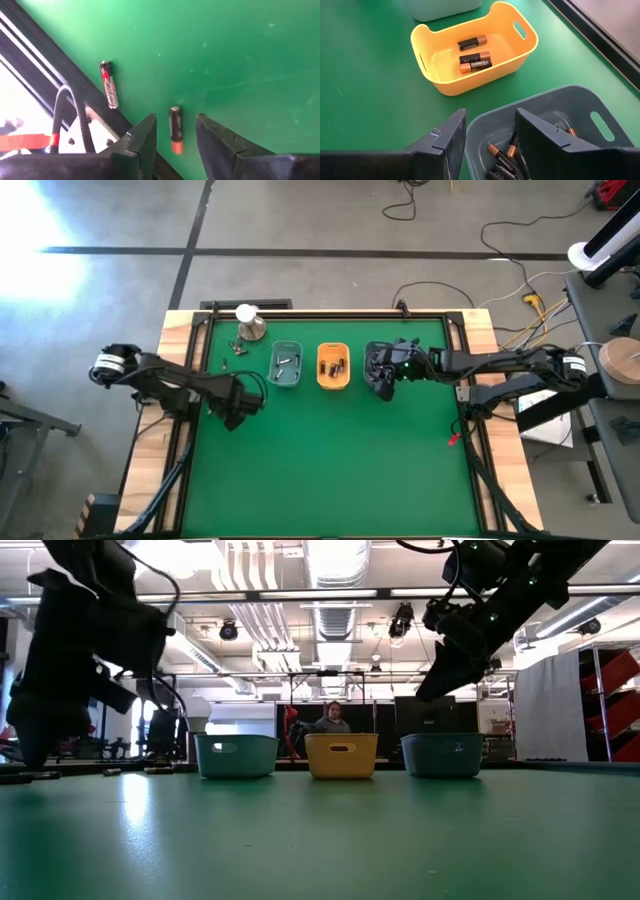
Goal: Sort batteries
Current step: Put the small black battery into the blue bin
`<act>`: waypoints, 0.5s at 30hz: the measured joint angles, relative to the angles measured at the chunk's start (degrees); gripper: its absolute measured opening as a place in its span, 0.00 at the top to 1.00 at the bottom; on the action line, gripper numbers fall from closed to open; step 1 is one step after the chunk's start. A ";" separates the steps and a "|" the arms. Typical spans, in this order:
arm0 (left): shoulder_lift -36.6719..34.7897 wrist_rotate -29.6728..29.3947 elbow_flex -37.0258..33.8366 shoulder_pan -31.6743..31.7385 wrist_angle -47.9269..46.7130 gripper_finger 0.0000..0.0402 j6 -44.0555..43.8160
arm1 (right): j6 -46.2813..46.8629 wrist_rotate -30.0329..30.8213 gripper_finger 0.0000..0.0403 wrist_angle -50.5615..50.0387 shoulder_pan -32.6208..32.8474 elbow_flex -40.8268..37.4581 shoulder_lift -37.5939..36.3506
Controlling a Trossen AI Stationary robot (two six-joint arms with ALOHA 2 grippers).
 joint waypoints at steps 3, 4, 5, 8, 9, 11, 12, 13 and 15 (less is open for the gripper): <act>1.72 1.53 -0.46 2.29 0.35 0.71 2.05 | 0.98 0.02 0.62 -0.19 0.29 -0.39 0.00; 2.27 1.97 -0.47 2.70 0.62 0.71 2.71 | 1.32 0.00 0.62 -0.22 0.51 -0.62 0.00; 2.78 2.68 -0.56 3.01 0.80 0.71 3.38 | 1.84 0.00 0.62 -0.42 0.71 -0.84 0.00; 4.23 5.27 -0.69 3.12 1.62 0.71 5.75 | 2.35 -0.04 0.64 -0.53 1.47 -1.70 0.00; 4.63 6.30 -0.81 3.12 2.37 0.71 6.62 | 2.45 -0.02 0.64 -0.59 1.64 -1.97 0.00; 5.32 6.95 -1.17 3.10 3.26 0.71 7.96 | 2.45 -0.02 0.64 -0.53 2.02 -2.42 0.00; 5.59 7.04 -1.37 3.10 3.73 0.71 8.96 | 2.45 -0.02 0.64 -0.49 2.14 -2.68 0.00; 5.92 7.07 -1.58 3.13 4.10 0.71 9.77 | 2.47 -0.02 0.64 -0.51 2.26 -2.92 0.00; 6.66 7.05 -1.74 3.12 4.32 0.71 10.94 | 2.98 -0.04 0.64 -0.52 2.26 -3.35 0.00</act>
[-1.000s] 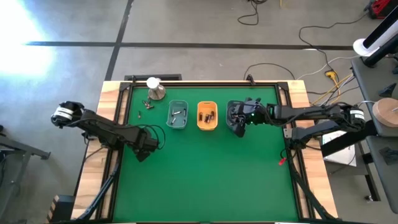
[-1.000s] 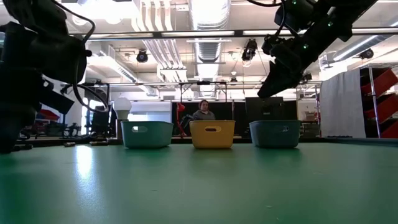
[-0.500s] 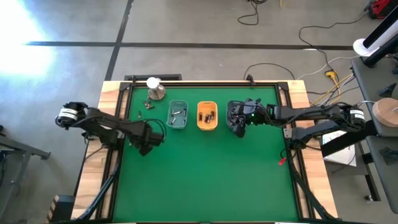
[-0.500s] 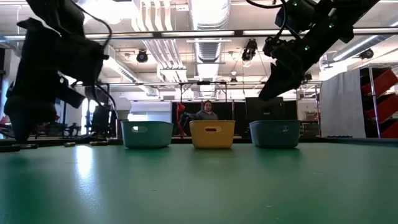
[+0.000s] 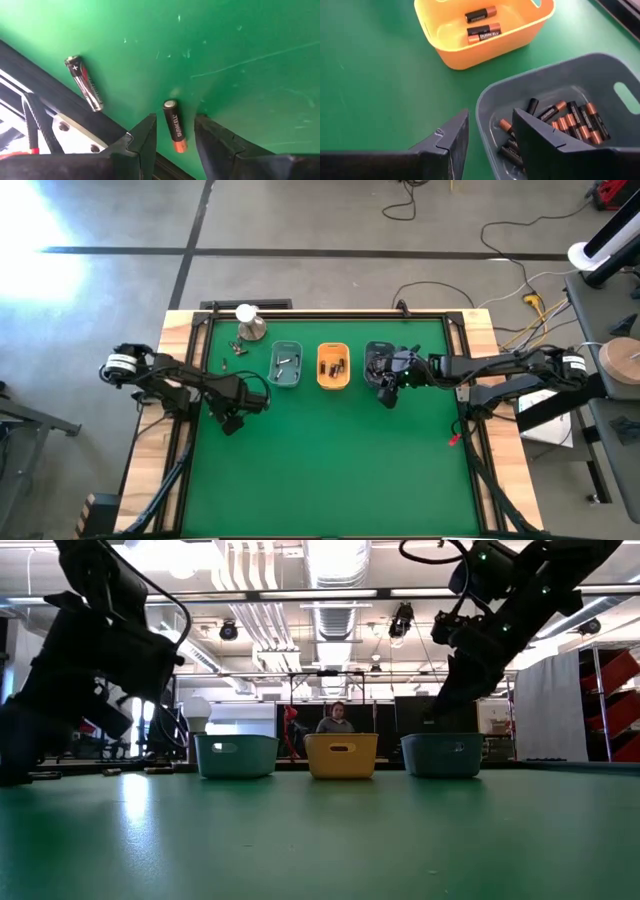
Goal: Sort batteries
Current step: Put the small black battery into the blue bin
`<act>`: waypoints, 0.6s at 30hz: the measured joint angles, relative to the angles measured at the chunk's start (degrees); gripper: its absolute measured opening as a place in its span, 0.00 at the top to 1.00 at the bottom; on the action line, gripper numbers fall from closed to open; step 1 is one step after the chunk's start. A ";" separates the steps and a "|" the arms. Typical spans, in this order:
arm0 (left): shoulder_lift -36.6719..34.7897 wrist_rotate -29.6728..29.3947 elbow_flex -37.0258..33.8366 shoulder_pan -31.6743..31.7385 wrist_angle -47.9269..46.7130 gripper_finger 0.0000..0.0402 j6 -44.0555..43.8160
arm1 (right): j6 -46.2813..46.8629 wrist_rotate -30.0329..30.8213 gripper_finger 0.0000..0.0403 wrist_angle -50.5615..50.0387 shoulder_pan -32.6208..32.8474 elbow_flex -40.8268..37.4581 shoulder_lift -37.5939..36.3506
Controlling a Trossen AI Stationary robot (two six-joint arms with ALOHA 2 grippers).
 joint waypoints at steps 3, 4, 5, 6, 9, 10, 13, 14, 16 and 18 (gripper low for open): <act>0.65 0.04 0.03 -0.01 0.24 0.71 1.55 | 0.50 -0.02 0.63 0.04 0.08 -0.66 0.00; 0.67 0.14 0.09 -0.02 0.28 0.71 2.06 | 0.50 0.00 0.62 -0.05 0.25 -0.79 0.00; 0.67 0.46 0.14 -0.02 0.38 0.71 2.61 | 0.48 -0.02 0.62 -0.05 0.50 -0.83 0.00; 0.63 0.76 0.18 -0.02 0.59 0.72 3.44 | 0.39 -0.04 0.62 0.03 0.91 -0.83 0.00; 0.52 1.37 0.26 -0.02 1.10 0.78 5.05 | -0.44 -0.18 0.61 0.26 2.31 -0.86 0.00; 0.54 1.67 0.26 0.00 1.22 0.81 5.38 | -0.83 -0.18 0.61 0.58 2.82 -0.86 0.00; 0.54 2.31 0.19 -0.02 1.69 0.93 5.82 | -1.85 -0.20 0.62 0.95 4.69 -0.53 0.00; 0.54 2.35 0.19 -0.02 1.78 0.96 5.82 | -2.17 -0.20 0.62 0.95 5.32 -0.18 0.00; 0.52 2.40 0.17 -0.02 2.09 0.97 5.84 | -2.49 -0.17 0.64 1.04 6.84 0.64 -0.02; 0.52 2.45 0.15 -0.02 2.32 0.94 6.03 | -2.75 -0.17 0.65 1.04 8.53 1.56 -0.02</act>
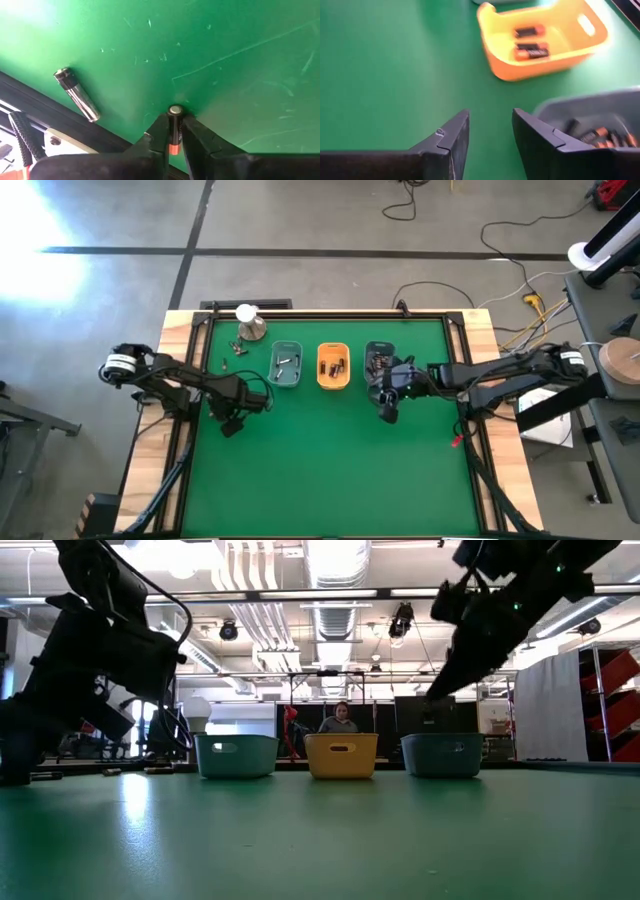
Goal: Sort batteries
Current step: Put the small black battery into the blue bin
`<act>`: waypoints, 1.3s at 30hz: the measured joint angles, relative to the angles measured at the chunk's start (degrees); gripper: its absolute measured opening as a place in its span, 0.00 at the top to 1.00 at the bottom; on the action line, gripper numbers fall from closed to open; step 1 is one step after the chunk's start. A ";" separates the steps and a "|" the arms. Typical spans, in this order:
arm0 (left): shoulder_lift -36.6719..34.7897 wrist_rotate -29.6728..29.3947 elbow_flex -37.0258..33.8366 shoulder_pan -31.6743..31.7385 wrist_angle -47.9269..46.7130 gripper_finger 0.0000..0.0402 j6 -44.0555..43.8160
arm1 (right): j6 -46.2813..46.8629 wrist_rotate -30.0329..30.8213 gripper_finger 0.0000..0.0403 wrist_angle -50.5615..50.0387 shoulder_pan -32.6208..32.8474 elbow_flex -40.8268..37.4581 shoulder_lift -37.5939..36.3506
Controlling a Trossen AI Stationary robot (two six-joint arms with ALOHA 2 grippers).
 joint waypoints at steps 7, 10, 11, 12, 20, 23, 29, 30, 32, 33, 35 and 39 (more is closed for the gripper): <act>-0.52 0.48 2.20 -0.10 0.88 0.97 0.77 | -2.06 0.02 0.68 1.08 6.79 3.45 0.00; -2.48 0.61 3.94 -0.24 6.59 0.97 1.80 | -3.40 0.02 0.69 5.82 9.38 3.07 0.21; -3.43 0.55 4.04 -0.24 9.17 0.97 2.19 | -3.64 0.02 0.69 7.67 10.04 2.74 0.58; -4.52 0.48 3.96 -0.24 11.84 0.97 2.54 | -3.66 0.02 0.70 9.44 10.66 2.31 1.06; -11.01 -0.59 -0.61 -1.49 42.97 0.97 5.06 | -2.66 0.26 0.68 28.38 12.61 -1.38 11.19; -10.90 -2.20 -3.61 -2.20 57.77 0.97 6.64 | -0.81 0.28 0.66 40.96 12.67 -2.46 18.42; -6.59 -3.58 -8.73 -2.98 89.67 0.97 10.46 | 4.72 0.25 0.60 59.06 12.21 -0.54 33.42; -5.55 -3.56 -9.14 -3.11 93.89 0.97 11.03 | 5.46 0.24 0.59 59.85 11.91 0.53 35.15; -3.21 -3.65 -9.55 -3.23 99.51 0.97 12.14 | 5.95 0.32 0.57 60.40 11.22 2.50 37.77; -1.78 -3.71 -9.39 -3.34 102.02 0.97 12.80 | 5.84 0.36 0.56 60.32 10.88 3.34 38.65; 0.82 -3.89 -8.86 -3.62 104.87 0.97 13.98 | 5.50 0.43 0.55 60.40 10.31 5.40 40.21; 5.47 -3.43 -6.24 -4.30 107.93 0.97 15.88 | 5.47 0.23 0.57 60.56 9.16 7.72 40.98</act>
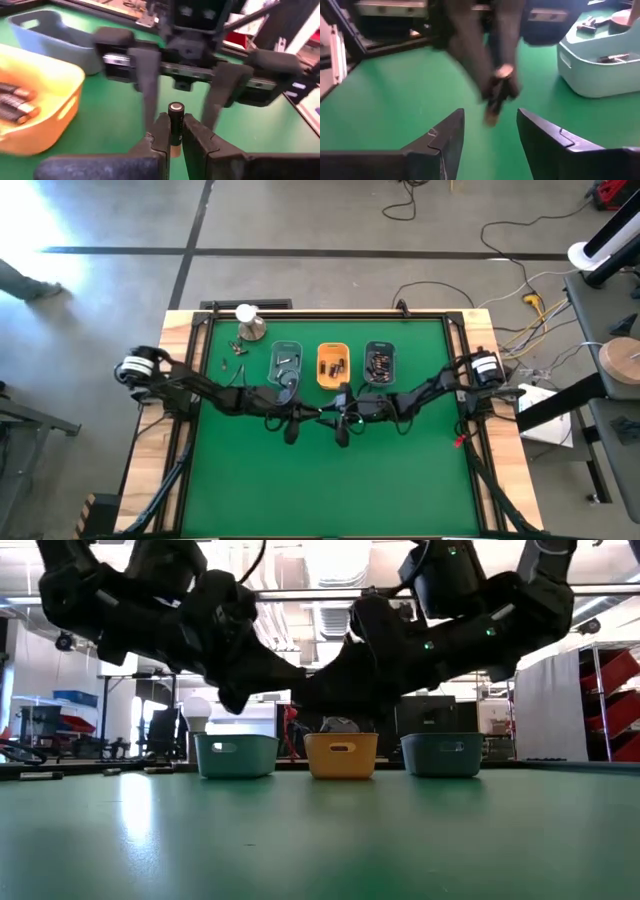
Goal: Sort batteries
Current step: Put the small black battery into the blue bin
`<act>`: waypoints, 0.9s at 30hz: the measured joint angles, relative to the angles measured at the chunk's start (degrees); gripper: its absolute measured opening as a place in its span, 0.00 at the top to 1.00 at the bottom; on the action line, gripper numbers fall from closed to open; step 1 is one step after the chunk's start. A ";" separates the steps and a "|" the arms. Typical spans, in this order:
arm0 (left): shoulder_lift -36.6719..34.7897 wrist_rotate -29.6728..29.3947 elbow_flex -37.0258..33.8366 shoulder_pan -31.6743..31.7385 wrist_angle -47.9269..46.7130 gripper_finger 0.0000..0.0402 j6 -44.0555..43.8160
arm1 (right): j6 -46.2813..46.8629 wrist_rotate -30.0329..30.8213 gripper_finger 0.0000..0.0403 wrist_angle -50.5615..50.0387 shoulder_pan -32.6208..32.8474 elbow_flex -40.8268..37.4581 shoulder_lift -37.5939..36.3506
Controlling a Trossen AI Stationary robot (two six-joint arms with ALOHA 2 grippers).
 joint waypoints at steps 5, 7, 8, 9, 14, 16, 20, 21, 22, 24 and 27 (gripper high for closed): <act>2.88 0.76 2.38 -0.40 0.42 0.97 1.21 | 0.38 -0.16 0.62 -1.79 -0.66 0.06 -0.62; 2.75 1.00 2.26 -0.43 0.47 0.97 1.26 | 0.62 -0.14 0.65 -1.83 -0.64 -0.01 -0.81; 2.73 0.96 2.26 -0.46 0.46 0.97 1.44 | 0.73 -0.27 0.67 -2.41 -0.63 -0.01 -1.13; 2.73 1.05 2.19 -0.45 0.49 0.97 1.69 | 0.71 -0.26 0.69 -3.56 -0.62 -0.04 -1.63; 2.08 0.83 1.83 -0.45 0.41 0.96 1.92 | -0.05 -0.51 0.87 -4.11 -0.60 -0.14 -2.64; 2.36 0.83 1.73 -0.45 0.46 0.95 1.96 | -1.08 -0.66 0.93 -4.52 -0.60 -0.12 -2.91; 2.26 0.95 1.67 -0.47 0.38 0.90 1.80 | -2.60 -0.59 0.93 -6.98 -0.62 0.17 -4.12; 1.79 1.04 1.65 -0.49 -0.28 0.88 1.99 | -3.03 -0.49 0.93 -8.52 -0.62 0.32 -4.61; 0.88 1.16 1.60 -0.50 -1.49 0.87 2.41 | -3.46 -0.29 0.93 -10.12 -0.62 0.65 -5.32; -1.64 1.57 1.56 -0.57 -4.66 0.83 3.67 | -4.50 0.53 0.93 -15.81 -0.73 1.11 -7.68; -7.39 1.53 1.56 -0.60 -13.12 0.78 5.22 | -6.53 1.69 0.93 -27.79 -1.11 2.91 -12.52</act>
